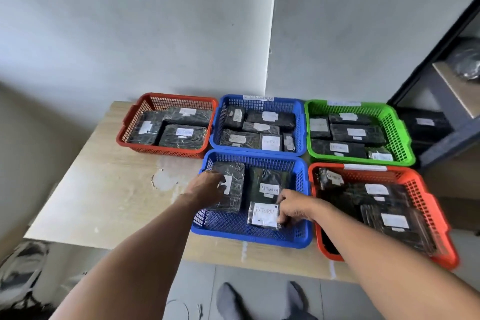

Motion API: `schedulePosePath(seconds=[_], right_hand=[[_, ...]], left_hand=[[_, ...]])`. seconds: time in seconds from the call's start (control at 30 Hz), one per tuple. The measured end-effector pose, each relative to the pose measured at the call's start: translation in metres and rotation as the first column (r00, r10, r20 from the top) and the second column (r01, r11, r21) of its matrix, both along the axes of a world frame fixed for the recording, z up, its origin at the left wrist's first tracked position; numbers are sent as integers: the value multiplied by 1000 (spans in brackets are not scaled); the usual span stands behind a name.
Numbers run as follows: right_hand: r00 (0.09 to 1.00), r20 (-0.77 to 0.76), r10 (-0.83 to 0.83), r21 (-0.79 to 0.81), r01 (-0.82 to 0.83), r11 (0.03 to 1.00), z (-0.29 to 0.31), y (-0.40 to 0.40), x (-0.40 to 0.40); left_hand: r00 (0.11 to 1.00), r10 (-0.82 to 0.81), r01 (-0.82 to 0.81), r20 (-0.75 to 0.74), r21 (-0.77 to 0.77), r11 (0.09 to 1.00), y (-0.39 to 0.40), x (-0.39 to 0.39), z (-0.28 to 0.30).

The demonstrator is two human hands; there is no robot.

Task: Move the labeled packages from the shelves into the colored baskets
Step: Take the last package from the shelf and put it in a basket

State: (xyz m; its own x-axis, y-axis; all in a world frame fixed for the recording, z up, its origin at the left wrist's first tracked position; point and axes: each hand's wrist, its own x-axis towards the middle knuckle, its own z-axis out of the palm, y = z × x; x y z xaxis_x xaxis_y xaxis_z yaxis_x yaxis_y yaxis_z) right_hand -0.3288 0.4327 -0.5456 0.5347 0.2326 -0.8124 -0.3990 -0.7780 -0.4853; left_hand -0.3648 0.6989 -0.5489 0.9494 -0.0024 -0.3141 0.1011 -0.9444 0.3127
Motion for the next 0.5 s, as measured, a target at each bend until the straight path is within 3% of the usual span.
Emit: schedulePosePath(seconds=[0.2, 0.5], right_hand=[[970, -3, 243, -218, -238, 947, -6, 0, -7], [921, 65, 384, -324, -345, 881, -6, -1, -8]], left_hand=[[998, -58, 59, 25, -21, 998, -13, 0, -16], [994, -102, 103, 50, -30, 994, -30, 4, -23]])
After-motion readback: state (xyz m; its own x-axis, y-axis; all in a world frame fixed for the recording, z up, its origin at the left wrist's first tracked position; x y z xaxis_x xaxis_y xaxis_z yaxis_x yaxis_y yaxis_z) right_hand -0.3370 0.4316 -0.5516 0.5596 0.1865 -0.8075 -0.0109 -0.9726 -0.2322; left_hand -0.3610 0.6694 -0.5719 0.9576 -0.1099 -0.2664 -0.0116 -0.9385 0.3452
